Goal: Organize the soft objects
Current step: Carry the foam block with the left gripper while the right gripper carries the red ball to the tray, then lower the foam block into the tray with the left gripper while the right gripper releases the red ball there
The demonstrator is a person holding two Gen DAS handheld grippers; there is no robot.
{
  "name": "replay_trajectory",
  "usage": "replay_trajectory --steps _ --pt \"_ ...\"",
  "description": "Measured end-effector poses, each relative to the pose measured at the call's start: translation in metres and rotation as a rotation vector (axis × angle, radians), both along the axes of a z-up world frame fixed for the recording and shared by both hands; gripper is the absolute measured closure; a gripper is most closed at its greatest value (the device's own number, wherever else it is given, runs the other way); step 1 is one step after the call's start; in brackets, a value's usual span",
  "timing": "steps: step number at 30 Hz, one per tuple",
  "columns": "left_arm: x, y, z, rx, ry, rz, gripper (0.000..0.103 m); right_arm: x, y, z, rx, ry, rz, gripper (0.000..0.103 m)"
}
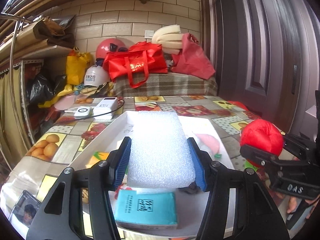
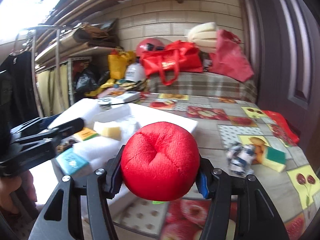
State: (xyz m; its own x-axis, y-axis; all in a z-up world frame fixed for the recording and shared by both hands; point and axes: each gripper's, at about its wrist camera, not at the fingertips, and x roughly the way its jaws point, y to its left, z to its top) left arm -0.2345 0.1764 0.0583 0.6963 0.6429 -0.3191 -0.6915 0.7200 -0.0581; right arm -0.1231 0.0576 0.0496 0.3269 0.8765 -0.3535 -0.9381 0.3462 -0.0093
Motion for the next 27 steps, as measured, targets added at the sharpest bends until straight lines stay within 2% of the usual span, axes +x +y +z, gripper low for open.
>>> replay_trajectory --steps 3,7,10,15,18,22,27 --pt "0.005 0.005 -0.002 0.002 0.022 0.001 0.047 -0.018 0.019 -0.002 -0.044 -0.018 0.104 0.044" --pt "0.001 0.014 -0.003 -0.028 0.010 0.012 0.047 -0.032 0.051 -0.010 -0.179 -0.029 0.228 0.044" --pt "-0.004 0.015 -0.003 -0.032 -0.006 0.017 0.047 -0.032 0.072 -0.019 -0.274 -0.037 0.262 0.044" --pt "-0.002 0.010 -0.001 0.000 0.004 0.011 0.047 -0.019 0.092 -0.021 -0.303 -0.105 0.202 0.044" --pt "-0.003 0.013 -0.001 -0.019 -0.003 0.012 0.047 -0.003 0.106 -0.021 -0.299 -0.117 0.122 0.044" --pt "-0.005 0.018 -0.002 -0.043 -0.010 0.022 0.047 0.022 0.117 -0.017 -0.268 -0.047 0.026 0.044" --pt "-0.004 0.021 -0.003 -0.055 -0.004 0.028 0.047 0.025 0.105 -0.011 -0.206 -0.009 0.012 0.044"
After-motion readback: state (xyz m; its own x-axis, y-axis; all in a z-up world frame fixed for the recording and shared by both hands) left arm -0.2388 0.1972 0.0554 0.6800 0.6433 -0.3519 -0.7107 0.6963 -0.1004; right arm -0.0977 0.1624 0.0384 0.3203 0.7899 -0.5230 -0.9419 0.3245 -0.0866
